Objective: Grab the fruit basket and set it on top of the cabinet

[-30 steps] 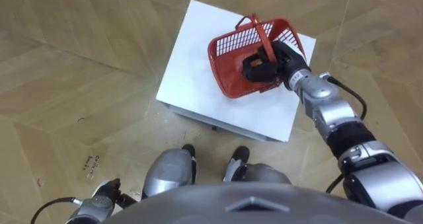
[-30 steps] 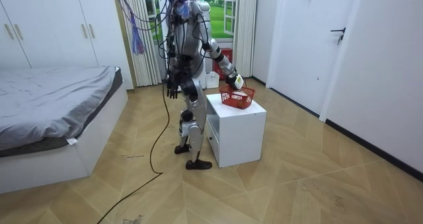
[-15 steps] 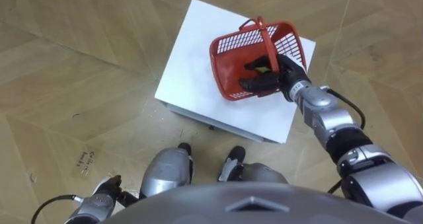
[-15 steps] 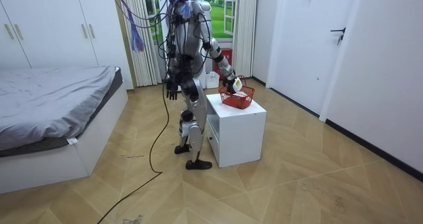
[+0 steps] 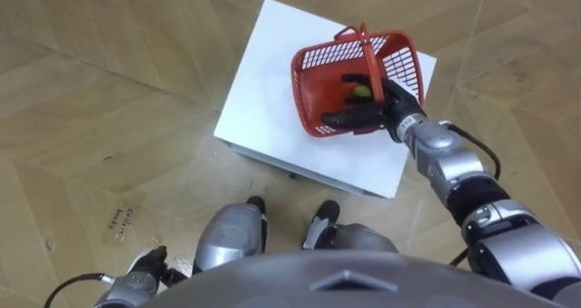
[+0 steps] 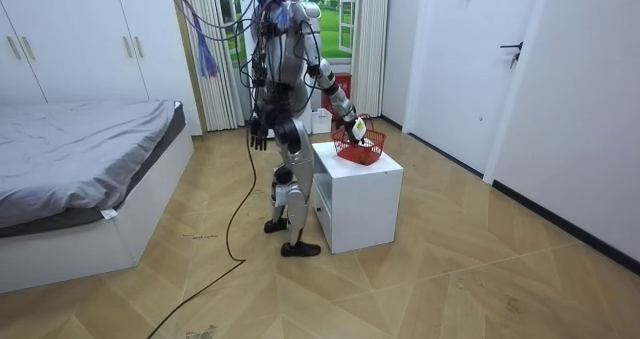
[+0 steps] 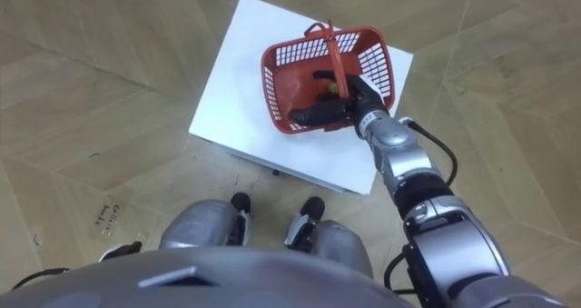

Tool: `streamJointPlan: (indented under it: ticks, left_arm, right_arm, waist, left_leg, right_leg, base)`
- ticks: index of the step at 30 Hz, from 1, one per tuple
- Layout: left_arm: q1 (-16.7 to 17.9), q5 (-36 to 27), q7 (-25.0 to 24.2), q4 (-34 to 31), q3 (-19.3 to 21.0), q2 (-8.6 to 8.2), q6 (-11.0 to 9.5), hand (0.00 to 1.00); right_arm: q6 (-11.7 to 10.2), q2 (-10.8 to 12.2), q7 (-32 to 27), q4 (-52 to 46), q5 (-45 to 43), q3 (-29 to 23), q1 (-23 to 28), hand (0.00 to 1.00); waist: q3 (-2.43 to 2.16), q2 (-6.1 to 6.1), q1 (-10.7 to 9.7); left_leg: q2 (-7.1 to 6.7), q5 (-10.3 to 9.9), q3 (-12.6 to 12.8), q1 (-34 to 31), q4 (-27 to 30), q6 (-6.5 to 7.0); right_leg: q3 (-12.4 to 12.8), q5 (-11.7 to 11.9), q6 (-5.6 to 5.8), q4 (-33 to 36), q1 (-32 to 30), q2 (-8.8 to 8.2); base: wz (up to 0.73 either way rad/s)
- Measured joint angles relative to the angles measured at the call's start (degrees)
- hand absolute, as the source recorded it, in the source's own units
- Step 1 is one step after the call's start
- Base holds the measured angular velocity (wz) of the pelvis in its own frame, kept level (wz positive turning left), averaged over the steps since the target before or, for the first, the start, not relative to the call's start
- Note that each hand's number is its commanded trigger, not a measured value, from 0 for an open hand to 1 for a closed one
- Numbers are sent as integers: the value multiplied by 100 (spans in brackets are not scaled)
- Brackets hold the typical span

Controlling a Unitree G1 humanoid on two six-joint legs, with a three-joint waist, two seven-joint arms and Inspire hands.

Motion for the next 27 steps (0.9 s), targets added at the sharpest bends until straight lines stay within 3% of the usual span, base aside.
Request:
streamJointPlan:
  ticks: [9,15,19,27]
  left_arm:
    - [7,4,-6,6,69,-74,4,0]
    - [4,-4,34,5,117,-116,-43,0]
    - [48,-2,152,-54,267,-133,-109,0]
    - [122,3,234,-104,311,-139,-203,0]
  right_arm:
    - [-23,-4,-263,-489,-450,-90,212,0]
    - [-76,-17,-473,-1196,-423,-242,488,0]
    - [-83,-48,-651,-1880,-450,-306,848,0]
    - [-174,-42,-1080,-2599,-658,-509,1189,0]
  waist:
    - [-24,-27,-43]
    - [-34,-43,-289]
    - [-72,-107,-346]
    - [-73,-114,-522]
  left_leg:
    - [2,1,3,78,38,2]
    - [5,-2,3,282,-54,3]
    - [0,-15,150,484,-128,7]
    - [12,-45,326,706,-228,17]
  right_leg:
    - [2,-22,1,9,33,-7]
    - [48,-34,15,4,227,-1]
    - [193,-58,27,-6,313,21]
    - [362,-60,34,5,375,44]
  base:
    - [0]
    - [-1]
    - [-18]
    - [-14]
